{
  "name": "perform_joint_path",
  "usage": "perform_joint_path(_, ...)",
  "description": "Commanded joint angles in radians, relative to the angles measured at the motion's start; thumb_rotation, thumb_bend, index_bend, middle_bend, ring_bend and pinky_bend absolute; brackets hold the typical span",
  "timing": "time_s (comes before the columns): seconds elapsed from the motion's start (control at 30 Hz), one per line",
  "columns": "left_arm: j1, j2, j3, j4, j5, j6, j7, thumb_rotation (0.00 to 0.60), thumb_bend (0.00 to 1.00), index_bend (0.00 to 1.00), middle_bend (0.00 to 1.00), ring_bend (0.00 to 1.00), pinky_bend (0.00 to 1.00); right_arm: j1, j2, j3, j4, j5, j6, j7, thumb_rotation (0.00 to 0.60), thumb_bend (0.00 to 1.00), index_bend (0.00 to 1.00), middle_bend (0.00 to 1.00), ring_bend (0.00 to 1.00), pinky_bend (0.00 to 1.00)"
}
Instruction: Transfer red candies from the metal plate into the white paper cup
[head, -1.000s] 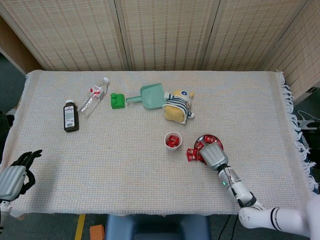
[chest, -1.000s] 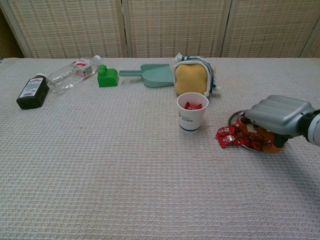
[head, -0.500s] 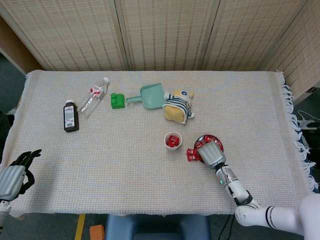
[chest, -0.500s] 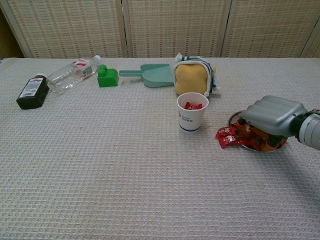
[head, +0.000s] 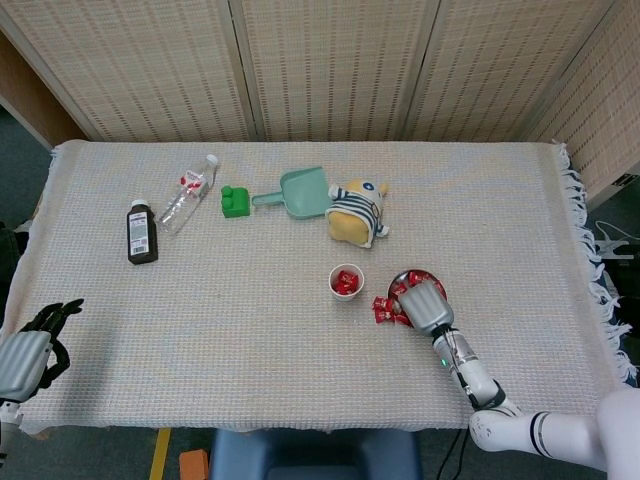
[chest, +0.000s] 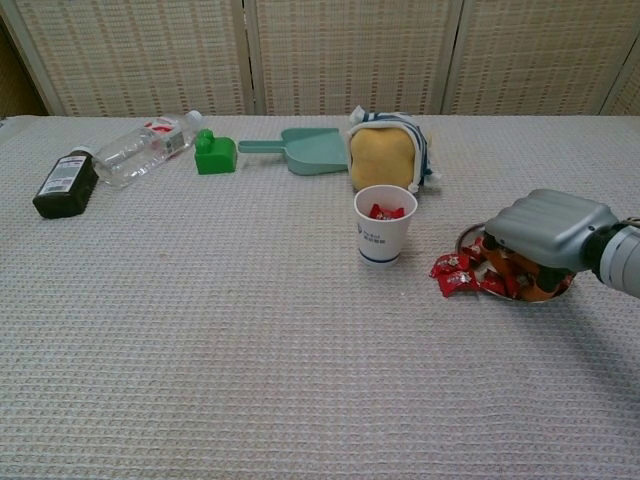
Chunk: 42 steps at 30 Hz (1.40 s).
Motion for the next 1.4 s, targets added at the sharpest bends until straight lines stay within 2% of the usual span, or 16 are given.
perform_joint_path(0.03,0.000,0.000,0.000,0.000,0.000,0.000,0.000,0.600,1.00,0.09,0.18,0.10,0.31,-0.003,0.006,0.007,-0.008,-0.013,0.012,0.011,0.600,0.29,0.71,0.80,0.75,1.00)
perform_joint_path(0.17,0.000,0.000,0.001,0.000,0.002,0.001,0.000,0.600,1.00,0.09,0.18,0.10,0.31,-0.007,0.023,0.025,-0.033,-0.039,0.041,0.037,0.600,0.29,0.71,0.81,0.75,1.00)
perform_joint_path(0.5,-0.001,-0.002,0.001,-0.001,0.002,-0.001,0.005,0.600,1.00,0.09,0.18,0.10,0.31,0.024,0.074,0.110,-0.150,-0.085,0.079,0.082,0.600,0.29,0.71,0.81,0.75,1.00)
perform_joint_path(0.63,-0.002,-0.002,0.001,-0.002,0.002,-0.002,0.004,0.600,1.00,0.09,0.18,0.10,0.31,0.058,0.066,0.158,-0.178,-0.077,0.064,0.099,0.600,0.29,0.71,0.81,0.75,1.00)
perform_joint_path(0.8,-0.001,0.000,0.000,0.000,0.001,0.000,-0.004,0.600,1.00,0.09,0.18,0.10,0.31,0.106,0.024,0.204,-0.159,-0.033,0.013,0.131,0.600,0.29,0.71,0.81,0.75,1.00)
perform_joint_path(1.23,-0.003,0.005,-0.003,0.009,-0.005,-0.007,-0.027,0.600,1.00,0.09,0.18,0.10,0.31,0.168,-0.075,0.226,-0.038,0.020,-0.065,0.224,0.600,0.29,0.68,0.81,0.75,1.00)
perform_joint_path(1.4,-0.003,0.005,-0.003,0.010,-0.006,-0.008,-0.028,0.600,1.00,0.09,0.18,0.10,0.31,0.176,-0.070,0.217,-0.034,0.024,-0.075,0.231,0.600,0.28,0.56,0.81,0.74,1.00)
